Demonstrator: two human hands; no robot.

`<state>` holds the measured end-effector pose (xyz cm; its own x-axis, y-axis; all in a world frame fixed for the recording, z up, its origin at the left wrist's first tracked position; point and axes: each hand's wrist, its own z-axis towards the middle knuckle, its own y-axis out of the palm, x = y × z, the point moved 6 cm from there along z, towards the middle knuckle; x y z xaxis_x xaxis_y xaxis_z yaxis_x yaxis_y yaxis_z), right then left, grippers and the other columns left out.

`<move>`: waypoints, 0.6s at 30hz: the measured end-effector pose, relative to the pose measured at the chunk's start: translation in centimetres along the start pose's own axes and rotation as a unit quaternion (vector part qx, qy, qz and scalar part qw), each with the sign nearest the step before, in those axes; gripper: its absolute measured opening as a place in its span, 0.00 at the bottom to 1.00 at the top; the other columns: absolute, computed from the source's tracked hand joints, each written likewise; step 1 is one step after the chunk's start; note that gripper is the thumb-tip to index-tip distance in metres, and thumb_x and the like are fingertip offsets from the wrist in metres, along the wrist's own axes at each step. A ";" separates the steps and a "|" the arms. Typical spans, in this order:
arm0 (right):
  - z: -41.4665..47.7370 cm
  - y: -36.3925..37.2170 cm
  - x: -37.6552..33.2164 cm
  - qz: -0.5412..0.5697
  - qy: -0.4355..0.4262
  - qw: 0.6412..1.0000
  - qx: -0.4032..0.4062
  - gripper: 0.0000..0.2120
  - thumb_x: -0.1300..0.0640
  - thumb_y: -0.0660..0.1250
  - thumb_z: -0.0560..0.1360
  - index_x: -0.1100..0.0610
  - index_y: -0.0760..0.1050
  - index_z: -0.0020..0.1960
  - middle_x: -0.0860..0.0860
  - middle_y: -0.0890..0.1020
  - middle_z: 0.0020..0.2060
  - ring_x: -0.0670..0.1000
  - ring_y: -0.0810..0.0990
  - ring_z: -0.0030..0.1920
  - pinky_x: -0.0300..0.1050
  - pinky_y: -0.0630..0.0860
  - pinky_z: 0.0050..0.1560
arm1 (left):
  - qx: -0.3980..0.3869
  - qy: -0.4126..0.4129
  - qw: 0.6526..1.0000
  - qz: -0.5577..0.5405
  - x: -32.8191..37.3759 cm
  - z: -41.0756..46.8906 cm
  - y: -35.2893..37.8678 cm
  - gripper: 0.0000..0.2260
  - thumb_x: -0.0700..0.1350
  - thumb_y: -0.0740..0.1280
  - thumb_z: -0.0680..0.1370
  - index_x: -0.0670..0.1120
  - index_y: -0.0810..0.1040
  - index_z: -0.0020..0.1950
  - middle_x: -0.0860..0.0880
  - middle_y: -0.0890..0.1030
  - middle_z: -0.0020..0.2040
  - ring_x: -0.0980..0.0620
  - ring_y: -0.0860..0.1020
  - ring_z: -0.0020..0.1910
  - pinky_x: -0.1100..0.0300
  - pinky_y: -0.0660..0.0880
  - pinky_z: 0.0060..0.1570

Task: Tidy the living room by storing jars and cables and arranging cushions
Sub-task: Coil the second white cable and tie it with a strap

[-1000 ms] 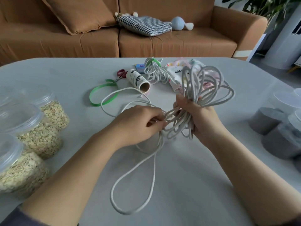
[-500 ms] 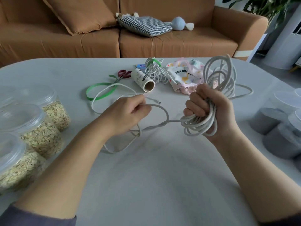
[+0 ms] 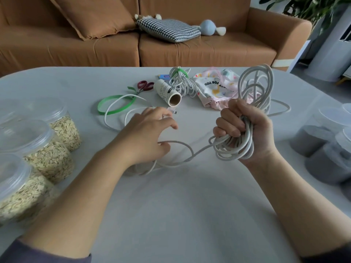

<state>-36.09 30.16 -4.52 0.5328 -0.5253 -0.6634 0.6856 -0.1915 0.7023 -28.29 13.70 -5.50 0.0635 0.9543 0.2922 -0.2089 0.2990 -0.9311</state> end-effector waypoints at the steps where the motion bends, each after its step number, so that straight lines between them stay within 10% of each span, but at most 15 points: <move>1: 0.0 -0.3 -0.1 -0.018 -0.017 0.999 0.026 0.15 0.57 0.66 0.73 0.54 0.66 0.31 0.47 0.59 0.23 0.46 0.62 0.24 0.40 0.74 0.36 | 0.050 0.028 0.998 0.016 0.7 0.0 -0.8 0.19 0.54 0.59 0.68 0.54 0.79 0.55 0.55 0.73 0.64 0.50 0.68 0.65 0.51 0.67 0.62; 6: -0.1 -0.4 -1.1 -0.078 -0.106 0.984 0.120 0.22 0.57 0.53 0.79 0.51 0.66 0.27 0.45 0.63 0.23 0.45 0.63 0.26 0.37 0.71 0.36 | 0.011 0.046 0.988 -0.148 3.2 -0.1 -0.4 0.16 0.65 0.65 0.69 0.53 0.81 0.40 0.56 0.81 0.39 0.56 0.79 0.43 0.54 0.76 0.47; 11: -0.1 -0.3 -1.5 -0.108 -0.146 0.974 0.136 0.21 0.59 0.53 0.79 0.52 0.68 0.28 0.46 0.65 0.26 0.46 0.67 0.31 0.40 0.74 0.43 | -0.075 0.011 0.981 -0.178 3.3 -0.1 1.5 0.02 0.52 0.74 0.72 0.55 0.83 0.42 0.59 0.81 0.36 0.61 0.76 0.35 0.62 0.74 0.43; 18: 0.0 -0.6 -0.9 -0.081 -0.110 0.984 0.112 0.08 0.59 0.58 0.78 0.55 0.68 0.39 0.49 0.71 0.33 0.49 0.74 0.38 0.49 0.77 0.52 | -0.085 -0.048 0.961 -0.259 2.3 0.1 1.8 0.10 0.44 0.76 0.71 0.51 0.77 0.35 0.57 0.77 0.30 0.58 0.74 0.31 0.63 0.71 0.38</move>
<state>-36.97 30.74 -4.29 0.2889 -0.6351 -0.7164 0.6127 -0.4524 0.6481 -28.65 16.45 -6.49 0.0236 0.6753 0.7372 -0.0105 0.7375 -0.6752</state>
